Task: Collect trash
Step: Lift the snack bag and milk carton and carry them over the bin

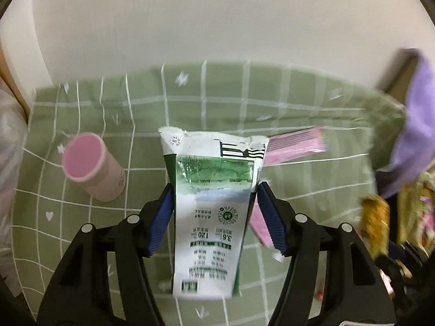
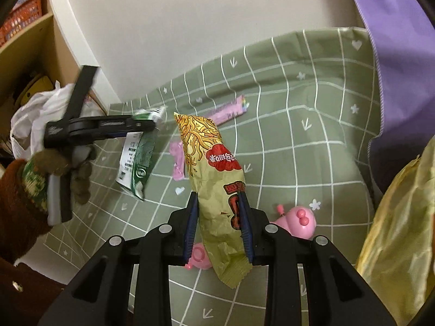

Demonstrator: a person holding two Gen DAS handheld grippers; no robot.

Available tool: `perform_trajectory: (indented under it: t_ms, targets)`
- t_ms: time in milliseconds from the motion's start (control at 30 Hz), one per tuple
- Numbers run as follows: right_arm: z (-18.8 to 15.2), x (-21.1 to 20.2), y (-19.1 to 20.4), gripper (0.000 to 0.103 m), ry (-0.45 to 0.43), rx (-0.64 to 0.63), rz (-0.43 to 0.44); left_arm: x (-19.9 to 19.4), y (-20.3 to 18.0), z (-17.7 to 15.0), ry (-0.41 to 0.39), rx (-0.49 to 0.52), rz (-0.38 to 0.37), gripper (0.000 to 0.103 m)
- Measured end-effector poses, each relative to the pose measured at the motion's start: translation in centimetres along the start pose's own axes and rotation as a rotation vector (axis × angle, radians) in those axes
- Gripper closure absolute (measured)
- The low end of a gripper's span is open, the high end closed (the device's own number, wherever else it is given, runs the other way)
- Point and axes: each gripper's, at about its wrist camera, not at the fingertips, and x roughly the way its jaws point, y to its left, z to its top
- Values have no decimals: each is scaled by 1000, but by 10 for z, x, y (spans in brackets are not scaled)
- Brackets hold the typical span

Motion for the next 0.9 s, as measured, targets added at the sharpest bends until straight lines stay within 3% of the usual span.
perform_trajectory:
  t_ms: [133,167,200,300,400,433,500,533,700,900]
  targets:
    - [5,-15,5,75,-42,3,-5,-67,-8,-13,-153,35,-116,50]
    - [6,-18,7,75,-51,7,-5,-77,-12,-14,-178,45,-122,70]
    - [7,-22,9,75,-62,11,-6,-90,-14,-16,-207,56,-129,79]
    - [8,-27,15,75,-79,7,-18,-100,-24,-11,-260,81,-137,79]
    - [6,-29,15,75,-79,18,-33,-99,-19,-11,-248,81,-141,78]
    - [4,-31,15,75,-81,27,-29,-97,-16,-15,-239,81,-151,75]
    - [1,-36,15,75,-85,36,-28,-87,-11,-24,-242,99,-153,58]
    - [0,-38,15,75,-85,39,-32,-85,-9,-26,-237,113,-149,58]
    - [-9,-47,11,75,-80,54,-68,-70,-2,-38,-168,116,-160,53]
    - [-21,-47,-2,75,-66,104,-102,-33,-5,-62,-62,21,-149,47]
